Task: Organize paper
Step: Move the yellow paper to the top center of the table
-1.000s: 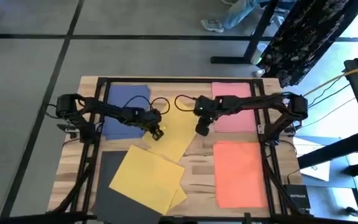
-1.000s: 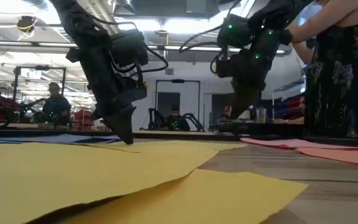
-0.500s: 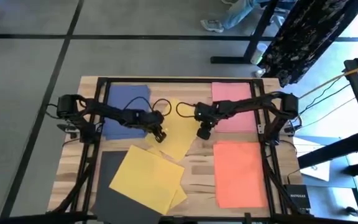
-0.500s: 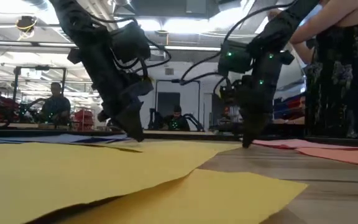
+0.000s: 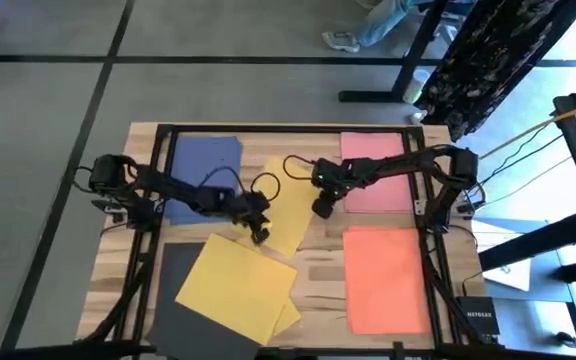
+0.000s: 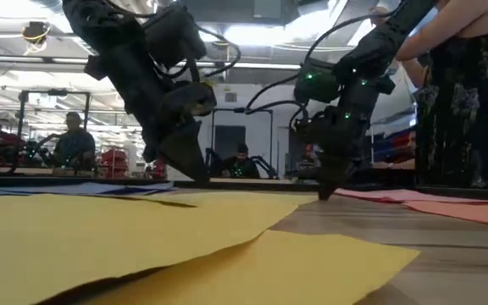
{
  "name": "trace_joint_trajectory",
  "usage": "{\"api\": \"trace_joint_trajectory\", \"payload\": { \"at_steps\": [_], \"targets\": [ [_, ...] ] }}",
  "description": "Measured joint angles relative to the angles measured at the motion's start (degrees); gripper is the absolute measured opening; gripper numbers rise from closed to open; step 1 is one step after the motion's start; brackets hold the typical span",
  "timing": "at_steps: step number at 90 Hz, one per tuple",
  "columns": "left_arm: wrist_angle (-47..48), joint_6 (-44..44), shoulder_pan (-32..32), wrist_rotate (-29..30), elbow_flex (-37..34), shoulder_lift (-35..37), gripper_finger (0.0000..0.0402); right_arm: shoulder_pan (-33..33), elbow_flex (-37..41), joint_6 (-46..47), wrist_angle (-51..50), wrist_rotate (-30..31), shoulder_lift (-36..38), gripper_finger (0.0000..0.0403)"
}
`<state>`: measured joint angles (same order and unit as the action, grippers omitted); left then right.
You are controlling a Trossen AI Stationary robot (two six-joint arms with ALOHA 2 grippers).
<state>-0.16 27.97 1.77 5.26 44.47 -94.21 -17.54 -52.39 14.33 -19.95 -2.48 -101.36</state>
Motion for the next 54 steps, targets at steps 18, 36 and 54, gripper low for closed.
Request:
{"api": "trace_joint_trajectory", "payload": {
  "at_steps": [18, 36, 54],
  "targets": [
    [-0.1, -3.2, 3.3, 0.0, 2.2, 0.1, 0.0, 0.9, -1.6, -2.5, 0.5, 4.1, 2.8, 0.0],
    [0.5, -7.0, 6.1, 0.4, 3.9, 0.4, 0.0, 7.7, -2.1, -2.9, 2.9, -0.1, 6.3, 0.0],
    [0.4, -6.8, 8.0, 1.1, 4.3, 0.5, 0.0, 13.3, -2.1, -2.3, 6.4, 3.4, 2.4, 0.0]
  ]
}}
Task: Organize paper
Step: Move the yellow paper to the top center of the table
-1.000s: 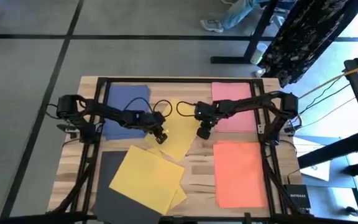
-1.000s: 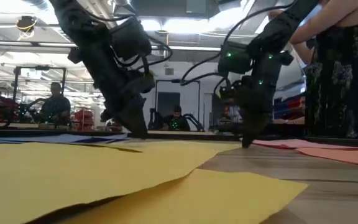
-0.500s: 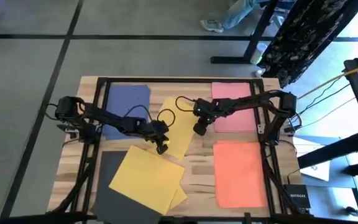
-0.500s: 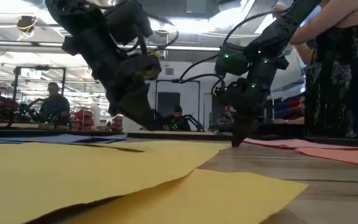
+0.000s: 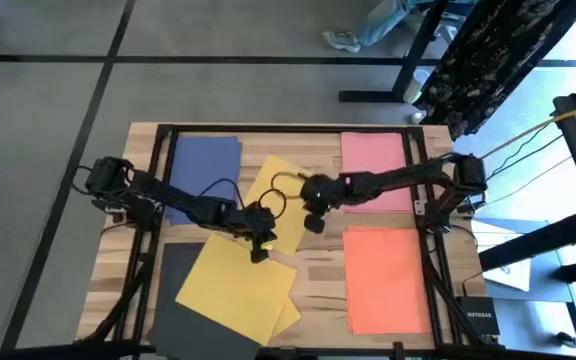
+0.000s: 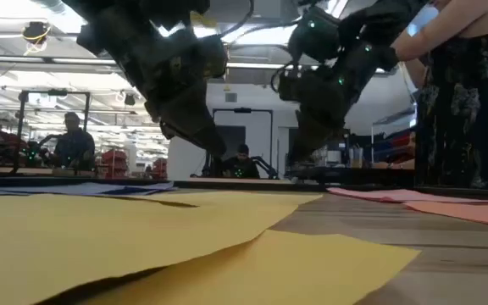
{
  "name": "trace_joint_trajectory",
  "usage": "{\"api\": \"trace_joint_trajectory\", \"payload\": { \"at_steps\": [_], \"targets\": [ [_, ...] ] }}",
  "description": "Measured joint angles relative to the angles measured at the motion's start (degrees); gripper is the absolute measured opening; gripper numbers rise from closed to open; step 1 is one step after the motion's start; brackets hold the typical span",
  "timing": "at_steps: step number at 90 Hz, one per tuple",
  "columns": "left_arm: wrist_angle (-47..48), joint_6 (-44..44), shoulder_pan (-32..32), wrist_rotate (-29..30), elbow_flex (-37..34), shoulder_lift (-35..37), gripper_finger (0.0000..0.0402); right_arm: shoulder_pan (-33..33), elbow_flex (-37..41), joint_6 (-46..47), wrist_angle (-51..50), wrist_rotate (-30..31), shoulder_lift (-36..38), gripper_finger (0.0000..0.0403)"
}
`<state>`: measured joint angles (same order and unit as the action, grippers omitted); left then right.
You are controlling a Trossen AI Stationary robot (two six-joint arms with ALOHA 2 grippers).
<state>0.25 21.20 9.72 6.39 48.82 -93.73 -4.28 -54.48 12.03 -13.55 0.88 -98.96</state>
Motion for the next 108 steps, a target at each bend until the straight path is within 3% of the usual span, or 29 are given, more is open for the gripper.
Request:
{"api": "trace_joint_trajectory", "payload": {
  "at_steps": [22, 68, 79, 87, 100, 108],
  "targets": [
    [0.0, 1.5, 2.3, 0.1, 0.0, 0.0, 0.0, -1.9, -0.3, -0.2, 0.2, 2.3, -6.0, 0.0],
    [-0.4, 2.4, 2.0, 0.2, 0.0, 0.0, 0.0, -15.1, -2.8, -12.6, -3.6, 4.2, -6.4, 0.0],
    [-0.4, 2.4, 1.3, 0.2, 0.0, 0.0, 0.0, -14.8, -5.0, -15.5, -5.6, 4.1, -5.4, 0.0],
    [-0.4, 2.3, 0.7, 0.2, 0.0, 0.0, 0.0, -13.4, -6.6, -15.4, -5.4, 0.6, -3.3, 0.0],
    [-0.3, 2.1, -0.2, 1.3, 0.0, 0.0, 0.0, -9.0, -6.8, -15.2, -4.4, -5.9, -1.4, 0.0],
    [-0.2, 1.7, -0.5, 4.2, 0.0, 0.0, 0.0, -5.0, -6.0, -13.9, -3.0, -6.5, -1.6, 0.0]
  ]
}}
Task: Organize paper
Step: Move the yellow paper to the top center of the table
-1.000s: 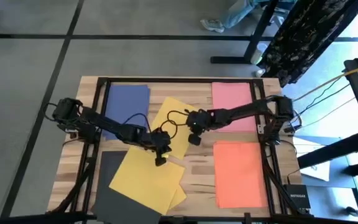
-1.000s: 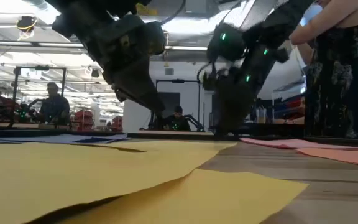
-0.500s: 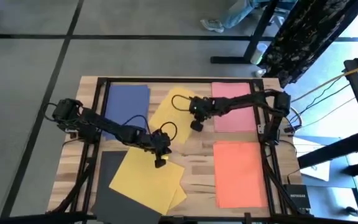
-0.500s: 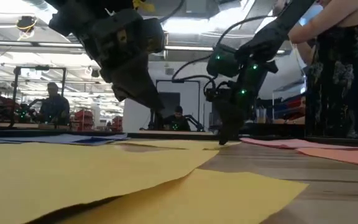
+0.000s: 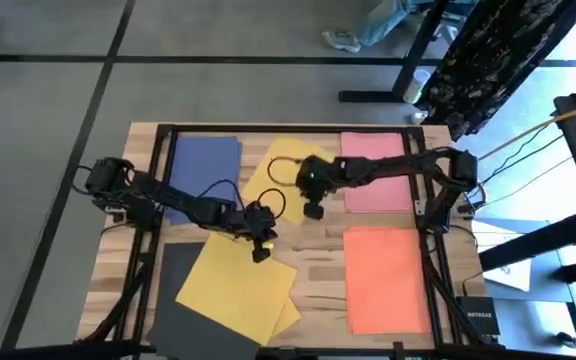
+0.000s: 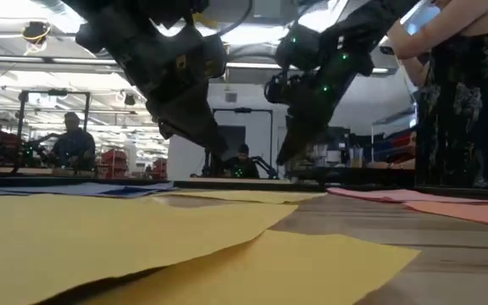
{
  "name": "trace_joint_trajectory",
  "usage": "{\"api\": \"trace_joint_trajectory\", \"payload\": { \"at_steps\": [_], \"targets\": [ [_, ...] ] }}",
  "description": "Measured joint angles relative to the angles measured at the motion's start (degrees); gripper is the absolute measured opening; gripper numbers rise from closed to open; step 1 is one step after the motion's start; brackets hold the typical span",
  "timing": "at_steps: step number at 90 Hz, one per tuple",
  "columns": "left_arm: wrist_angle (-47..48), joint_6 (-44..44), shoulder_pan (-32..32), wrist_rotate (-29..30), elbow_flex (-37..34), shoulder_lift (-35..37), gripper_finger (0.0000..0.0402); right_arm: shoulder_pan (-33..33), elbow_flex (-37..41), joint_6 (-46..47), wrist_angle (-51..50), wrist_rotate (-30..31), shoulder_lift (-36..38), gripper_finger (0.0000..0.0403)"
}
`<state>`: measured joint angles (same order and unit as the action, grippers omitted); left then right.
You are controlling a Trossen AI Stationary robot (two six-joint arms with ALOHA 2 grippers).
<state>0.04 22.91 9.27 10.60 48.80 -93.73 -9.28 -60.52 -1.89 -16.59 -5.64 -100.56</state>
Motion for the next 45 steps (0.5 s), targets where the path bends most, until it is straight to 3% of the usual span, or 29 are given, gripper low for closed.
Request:
{"api": "trace_joint_trajectory", "payload": {
  "at_steps": [19, 33, 45],
  "targets": [
    [-5.6, 0.3, -0.3, 0.2, -2.1, 2.3, 0.0, 7.9, 1.7, 3.6, 7.6, 4.3, -2.0, 0.0],
    [-10.1, -0.4, -0.8, -1.0, -7.1, 8.0, 0.0, 8.8, 2.4, 4.9, 8.8, 9.0, -5.0, 0.0],
    [-14.4, 0.0, -1.5, -1.0, -12.8, 13.5, 0.0, 8.9, 2.3, 6.3, 10.9, 9.6, -6.7, 0.0]
  ]
}}
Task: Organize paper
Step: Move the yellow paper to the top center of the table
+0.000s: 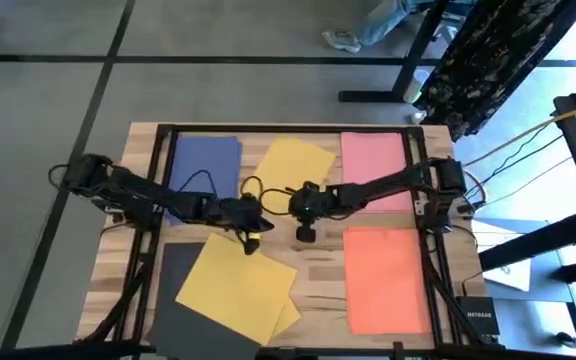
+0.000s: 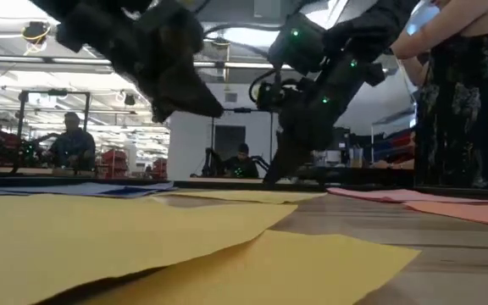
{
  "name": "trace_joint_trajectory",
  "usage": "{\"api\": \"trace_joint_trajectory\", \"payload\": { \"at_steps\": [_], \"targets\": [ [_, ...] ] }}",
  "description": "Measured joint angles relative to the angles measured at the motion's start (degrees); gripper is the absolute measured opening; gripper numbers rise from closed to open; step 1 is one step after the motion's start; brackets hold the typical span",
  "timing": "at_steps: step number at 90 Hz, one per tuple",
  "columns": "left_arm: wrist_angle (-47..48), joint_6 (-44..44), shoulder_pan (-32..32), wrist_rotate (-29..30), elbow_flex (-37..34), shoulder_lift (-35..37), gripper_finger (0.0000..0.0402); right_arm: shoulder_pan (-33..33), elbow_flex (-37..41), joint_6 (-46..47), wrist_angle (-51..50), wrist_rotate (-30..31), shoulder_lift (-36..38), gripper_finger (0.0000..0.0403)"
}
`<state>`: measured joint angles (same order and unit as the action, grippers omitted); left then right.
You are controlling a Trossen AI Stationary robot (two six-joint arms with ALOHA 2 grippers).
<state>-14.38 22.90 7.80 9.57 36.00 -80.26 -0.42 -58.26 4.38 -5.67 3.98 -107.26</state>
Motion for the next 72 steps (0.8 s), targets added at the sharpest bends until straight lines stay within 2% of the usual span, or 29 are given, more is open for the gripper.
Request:
{"api": "trace_joint_trajectory", "payload": {
  "at_steps": [16, 33, 48, 72],
  "targets": [
    [-6.8, 1.4, -0.4, -0.2, -7.6, 6.1, 0.0, 1.5, -0.2, 1.3, -3.4, -3.4, -1.7, 0.0],
    [-6.7, 5.1, -1.3, -0.2, -11.7, 8.2, 0.0, 2.4, -0.4, -2.9, -12.7, -4.4, -0.8, 0.0],
    [-5.7, 5.4, -4.0, -0.2, -11.7, 3.8, 0.0, 2.2, -0.4, -7.3, -16.1, -6.1, -0.7, 0.0],
    [-6.1, 2.5, -14.3, -0.6, -9.2, -6.0, 0.0, 2.2, -0.3, -7.7, -16.3, -9.2, -0.8, 0.0]
  ]
}}
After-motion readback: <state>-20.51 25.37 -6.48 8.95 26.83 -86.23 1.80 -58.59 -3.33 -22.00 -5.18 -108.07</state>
